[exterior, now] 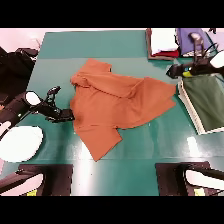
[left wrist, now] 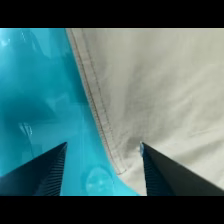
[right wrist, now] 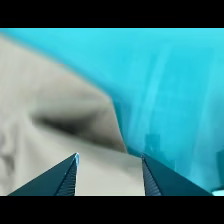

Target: Fold the shirts.

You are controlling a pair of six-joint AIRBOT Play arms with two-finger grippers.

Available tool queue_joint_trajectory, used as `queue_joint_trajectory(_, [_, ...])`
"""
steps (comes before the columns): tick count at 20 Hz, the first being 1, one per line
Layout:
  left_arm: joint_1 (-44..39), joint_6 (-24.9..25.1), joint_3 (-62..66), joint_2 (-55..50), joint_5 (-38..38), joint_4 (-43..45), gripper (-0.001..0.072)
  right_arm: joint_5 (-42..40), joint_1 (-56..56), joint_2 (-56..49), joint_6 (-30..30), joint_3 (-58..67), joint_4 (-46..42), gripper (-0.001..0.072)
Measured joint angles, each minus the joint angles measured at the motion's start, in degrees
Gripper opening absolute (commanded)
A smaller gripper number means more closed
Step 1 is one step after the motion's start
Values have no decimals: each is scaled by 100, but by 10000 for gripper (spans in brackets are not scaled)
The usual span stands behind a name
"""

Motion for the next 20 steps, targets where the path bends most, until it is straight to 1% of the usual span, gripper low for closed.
queue_joint_trajectory(3, [0,-2,-59,0,-160,-11,538,284,-221,-120,138,354,173,450])
queue_joint_trajectory(6, [0,-24,-339,2,-236,-129,538,437,-299,-44,118,396,293,449])
queue_joint_trajectory(8, [4,-42,-568,31,-173,-479,538,476,-317,20,94,356,339,449])
queue_joint_trajectory(12, [-98,98,-868,17,164,-1200,536,549,-321,72,66,328,407,449])
queue_joint_trajectory(13, [-210,138,-898,15,262,-1303,464,568,-319,76,61,323,411,449])
queue_joint_trajectory(14, [-356,175,-929,9,376,-1368,262,590,-310,81,59,321,413,449])
queue_joint_trajectory(15, [-479,199,-955,-7,452,-1351,98,616,-302,83,59,321,420,449])
queue_joint_trajectory(16, [-579,214,-964,-11,501,-1311,23,673,-291,87,57,319,426,449])
queue_joint_trajectory(20, [-739,219,-621,-11,490,-1167,23,973,-420,105,13,240,404,449])
